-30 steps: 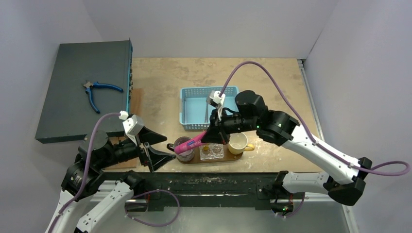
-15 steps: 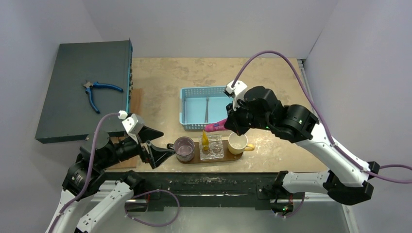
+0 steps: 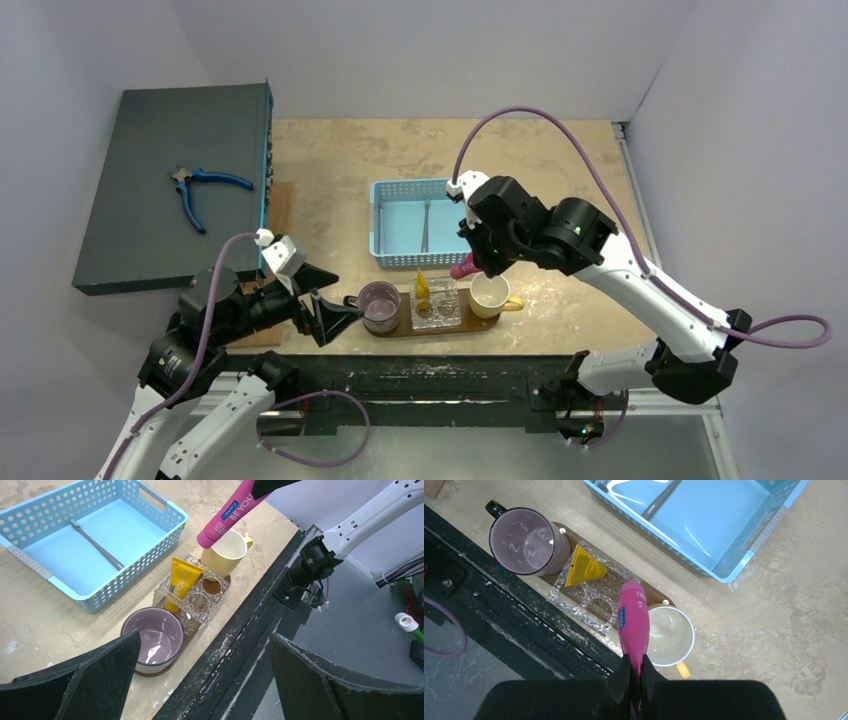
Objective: Prepare toiletry sets of a toothbrush and toothpaste on the tray
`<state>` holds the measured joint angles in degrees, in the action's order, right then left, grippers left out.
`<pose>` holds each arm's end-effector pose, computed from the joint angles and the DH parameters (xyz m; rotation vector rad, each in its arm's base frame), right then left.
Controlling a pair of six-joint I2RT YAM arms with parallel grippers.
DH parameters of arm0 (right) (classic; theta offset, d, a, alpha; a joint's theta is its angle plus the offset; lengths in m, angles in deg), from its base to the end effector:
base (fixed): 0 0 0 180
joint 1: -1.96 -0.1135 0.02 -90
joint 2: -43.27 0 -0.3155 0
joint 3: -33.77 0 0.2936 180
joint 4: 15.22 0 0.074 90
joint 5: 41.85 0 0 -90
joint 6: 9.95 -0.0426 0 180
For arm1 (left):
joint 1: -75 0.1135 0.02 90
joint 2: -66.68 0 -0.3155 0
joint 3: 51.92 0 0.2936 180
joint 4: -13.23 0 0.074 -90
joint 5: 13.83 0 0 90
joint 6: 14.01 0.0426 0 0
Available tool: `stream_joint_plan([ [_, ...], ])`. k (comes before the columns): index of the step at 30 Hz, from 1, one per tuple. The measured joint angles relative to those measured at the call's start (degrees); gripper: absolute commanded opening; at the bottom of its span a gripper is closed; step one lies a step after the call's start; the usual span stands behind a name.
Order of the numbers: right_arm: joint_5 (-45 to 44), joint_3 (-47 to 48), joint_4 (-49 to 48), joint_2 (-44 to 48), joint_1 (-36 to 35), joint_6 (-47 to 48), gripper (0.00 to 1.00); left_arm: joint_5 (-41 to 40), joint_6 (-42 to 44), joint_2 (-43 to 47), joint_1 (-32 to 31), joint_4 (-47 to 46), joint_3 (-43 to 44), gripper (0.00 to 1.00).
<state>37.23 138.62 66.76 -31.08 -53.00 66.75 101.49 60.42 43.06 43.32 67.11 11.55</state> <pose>0.1559 0.2082 0.4757 -0.8003 2.3353 0.2885 0.0462 -0.0499 0.4008 0.5885 1.8108 -0.9728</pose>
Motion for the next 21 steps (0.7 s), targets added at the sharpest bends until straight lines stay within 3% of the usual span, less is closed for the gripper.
stream_joint_plan([
  [21, 2.12, 2.93, 0.07, -10.08, -2.45, 0.5, 0.0, -0.31, 0.2, 2.32, 0.0, 0.5, -0.81, 1.0],
])
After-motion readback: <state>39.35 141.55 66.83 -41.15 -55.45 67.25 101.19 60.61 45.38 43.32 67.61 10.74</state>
